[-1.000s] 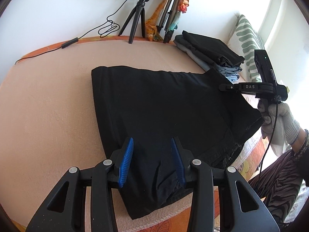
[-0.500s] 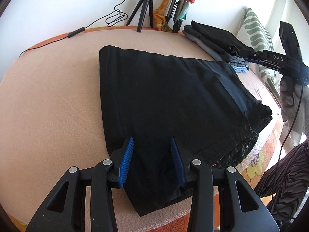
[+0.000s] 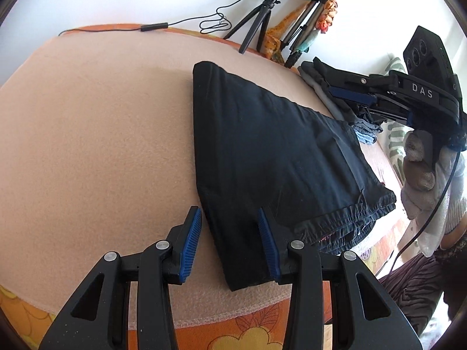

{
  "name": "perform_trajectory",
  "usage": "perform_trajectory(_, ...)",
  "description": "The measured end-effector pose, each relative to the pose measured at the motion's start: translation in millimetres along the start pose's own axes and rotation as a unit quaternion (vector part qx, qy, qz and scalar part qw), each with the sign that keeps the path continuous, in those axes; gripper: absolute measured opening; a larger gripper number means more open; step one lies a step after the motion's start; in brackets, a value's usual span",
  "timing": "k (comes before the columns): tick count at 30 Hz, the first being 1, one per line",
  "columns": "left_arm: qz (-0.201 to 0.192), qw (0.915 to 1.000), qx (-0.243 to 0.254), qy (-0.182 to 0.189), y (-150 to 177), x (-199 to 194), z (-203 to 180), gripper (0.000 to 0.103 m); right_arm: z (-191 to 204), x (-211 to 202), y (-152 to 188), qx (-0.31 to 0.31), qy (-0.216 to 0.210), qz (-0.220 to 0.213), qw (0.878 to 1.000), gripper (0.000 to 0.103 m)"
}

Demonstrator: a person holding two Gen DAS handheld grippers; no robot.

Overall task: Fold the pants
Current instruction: 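Close the left tool on the edge of the folded black trousers, then lift the folded trousers with the left tool while the right tool grasps them too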

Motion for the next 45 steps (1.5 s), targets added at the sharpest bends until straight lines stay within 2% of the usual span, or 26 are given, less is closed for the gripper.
perform_trajectory(3, 0.001, 1.0, 0.001, 0.006, 0.4, -1.4, -2.1, 0.038, 22.1, 23.6, -1.3, 0.003, -0.019, 0.029, 0.999, 0.039)
perform_trajectory(10, 0.005, 0.9995, -0.019, 0.026, 2.0, -1.2, -3.7, 0.038, 69.3, 73.7, -9.2, -0.014, -0.028, 0.088, 0.996, 0.04)
perform_trajectory(19, 0.01, 0.9963, -0.051, 0.069, 5.1, 2.2, -10.1, 0.038, 85.7, 130.7, -22.2, -0.01, 0.038, 0.147, 0.988, 0.04)
perform_trajectory(23, -0.002, 0.9932, -0.062, 0.098, 2.1, -1.1, -16.9, 0.038, 91.0, 139.6, -23.2, -0.022, 0.051, 0.16, 0.986, 0.04)
perform_trajectory(25, -0.009, 0.9933, -0.049, 0.105, -1.2, -4.5, -24.8, 0.036, 92.7, 142.7, -22.8, -0.025, 0.055, 0.168, 0.984, 0.04)
perform_trajectory(28, -0.013, 0.9945, -0.023, 0.101, -2.3, -7.2, -34.7, 0.035, 95.3, 141.7, -22.9, -0.047, 0.073, 0.176, 0.981, 0.04)
perform_trajectory(32, -0.015, 0.9947, -0.016, 0.101, -0.2, -7.3, -37.6, 0.035, 95.1, 130.7, -17.4, -0.099, 0.113, 0.194, 0.969, 0.041)
perform_trajectory(34, -0.014, 0.995, -0.012, 0.098, 0.6, -5.8, -39.1, 0.035, 97.0, 127.6, -13.1, -0.119, 0.125, 0.208, 0.963, 0.049)
perform_trajectory(39, -0.009, 0.9958, -0.001, 0.091, -0.9, 0.4, -44.7, 0.035, 96.7, 131.1, 3.5, -0.152, 0.158, 0.231, 0.948, 0.049)
perform_trajectory(42, -0.008, 0.9962, 0.008, 0.086, -3.5, 2.2, -46.0, 0.035, 98.8, 134.6, 9.7, -0.166, 0.173, 0.223, 0.945, 0.049)
perform_trajectory(44, -0.008, 0.9964, 0.011, 0.083, -3.8, 2.9, -47.3, 0.035, 99.7, 132.6, 10.1, -0.165, 0.171, 0.218, 0.947, 0.044)
perform_trajectory(45, -0.008, 0.9966, 0.011, 0.081, -4.2, 2.9, -47.4, 0.035, 97.3, 130.8, 9.9, -0.162, 0.173, 0.216, 0.947, 0.033)
Point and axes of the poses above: each gripper's, at about its wrist camera, not at the fingertips, and x roughly the way its jaws point, z to its left, y to its underside, the point moved 9 cm from there along x, roughly the way its jaws point, and after that the axes turned 15 degrees about y, right-handed, at the moved point
